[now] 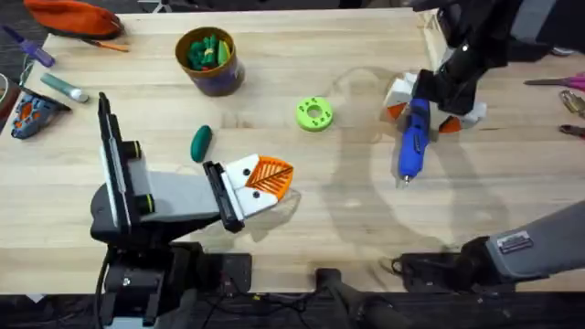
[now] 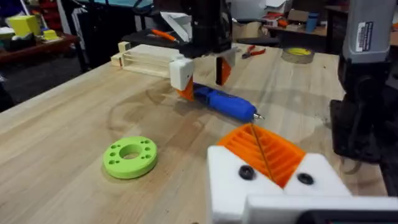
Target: Pick up the gripper from the table and insert it into the empty holder that is missing its gripper. Then pick up a screw, insert it into the mounting hole, and use the screwdriver to tighten it. Finally, clean up the table by picking up the vegetable and placing it into the bucket.
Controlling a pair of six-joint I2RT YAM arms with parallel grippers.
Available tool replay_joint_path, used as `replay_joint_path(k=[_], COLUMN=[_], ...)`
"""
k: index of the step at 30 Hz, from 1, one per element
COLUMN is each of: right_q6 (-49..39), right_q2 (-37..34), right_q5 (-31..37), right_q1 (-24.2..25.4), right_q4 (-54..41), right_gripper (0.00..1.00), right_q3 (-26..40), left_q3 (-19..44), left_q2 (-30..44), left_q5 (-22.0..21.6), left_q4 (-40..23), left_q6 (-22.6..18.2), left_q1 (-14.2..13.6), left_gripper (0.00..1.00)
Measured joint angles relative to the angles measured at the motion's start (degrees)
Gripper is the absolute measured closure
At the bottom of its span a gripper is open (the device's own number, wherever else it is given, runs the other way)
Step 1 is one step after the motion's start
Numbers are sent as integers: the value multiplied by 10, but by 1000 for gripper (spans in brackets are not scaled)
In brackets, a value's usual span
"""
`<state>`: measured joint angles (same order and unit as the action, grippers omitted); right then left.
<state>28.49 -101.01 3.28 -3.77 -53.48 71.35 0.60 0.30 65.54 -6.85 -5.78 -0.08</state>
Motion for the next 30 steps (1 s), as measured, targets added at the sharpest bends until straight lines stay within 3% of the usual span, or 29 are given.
replay_joint_path(k=[7, 30], right_q6=[-1, -11], right_q2=[0, 0], right_q5=[-7, 20], right_q1=[4, 3], right_q4=[37, 59], right_gripper=[21, 59], right_q3=[-41, -57], left_q3=[0, 0], left_q2=[0, 0], left_q5=[2, 3], left_q4=[0, 0], left_q6=[0, 0], left_q1=[0, 0], left_gripper=[987, 987])
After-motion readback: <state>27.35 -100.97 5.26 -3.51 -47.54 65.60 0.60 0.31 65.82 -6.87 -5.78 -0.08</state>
